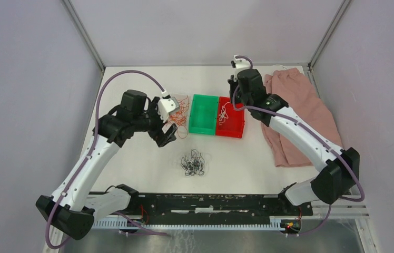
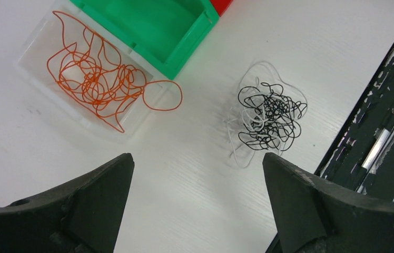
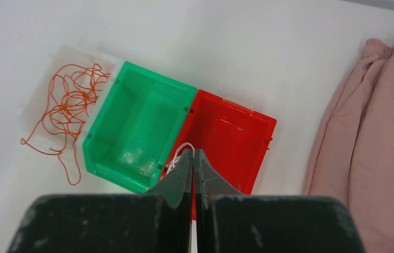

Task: Untangle the cables
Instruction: Place the cable in the bin.

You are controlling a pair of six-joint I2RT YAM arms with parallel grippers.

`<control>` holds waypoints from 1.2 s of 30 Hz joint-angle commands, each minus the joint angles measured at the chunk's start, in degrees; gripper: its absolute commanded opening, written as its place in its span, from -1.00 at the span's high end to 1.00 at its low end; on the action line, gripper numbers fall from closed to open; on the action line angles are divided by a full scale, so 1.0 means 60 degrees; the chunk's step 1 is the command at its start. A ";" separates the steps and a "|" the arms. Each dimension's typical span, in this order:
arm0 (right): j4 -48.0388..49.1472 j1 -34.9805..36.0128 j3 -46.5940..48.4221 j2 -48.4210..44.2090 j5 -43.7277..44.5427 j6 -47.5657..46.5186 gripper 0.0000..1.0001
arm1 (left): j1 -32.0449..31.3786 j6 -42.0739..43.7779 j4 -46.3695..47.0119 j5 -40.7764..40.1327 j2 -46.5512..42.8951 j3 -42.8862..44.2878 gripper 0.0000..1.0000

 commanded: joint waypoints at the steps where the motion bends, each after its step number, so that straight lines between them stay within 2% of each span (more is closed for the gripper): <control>1: 0.0690 -0.0270 -0.0057 0.0437 0.0024 0.0056 0.99 | 0.0128 -0.0025 -0.0343 -0.0454 -0.0039 0.0563 -0.99; 10: 0.0780 -0.0510 -0.0062 0.1366 0.0259 0.0106 0.97 | 0.0210 0.0019 -0.0463 -0.0561 0.0000 0.0841 -0.99; 11: 0.0744 -0.0513 -0.0023 0.1432 0.0300 0.0103 0.89 | 0.0218 0.0034 -0.0480 -0.0597 -0.0002 0.0841 -0.98; 15: 0.0578 -0.0503 0.0128 0.1469 0.0111 0.0064 0.26 | 0.0268 -0.0023 -0.0534 -0.0812 0.0107 0.0877 -0.98; 17: 0.0560 -0.0502 0.0098 0.1338 -0.0123 0.0022 0.01 | 0.0349 -0.0030 -0.0609 -0.0971 0.0269 0.0944 -0.99; 21: 0.0705 -0.0314 -0.0229 0.0707 -0.0752 0.0057 -0.23 | 0.0760 0.0061 -0.0699 -0.0877 0.0493 0.0934 -0.99; 26: 0.0827 0.0989 -0.0790 0.0145 -0.1795 -0.0155 -0.35 | 0.1599 0.0341 -0.0704 -0.0309 0.0651 0.0683 -0.99; 31: 0.0670 0.2725 -0.1109 0.0612 -0.3257 -0.0196 -0.38 | 0.2529 0.0818 -0.0706 0.0130 0.0781 0.0342 -1.00; 36: 0.0685 0.3268 -0.1356 0.1472 -0.4757 -0.0261 -0.36 | 0.2778 0.1889 -0.1122 0.0906 0.0640 -0.0501 -0.99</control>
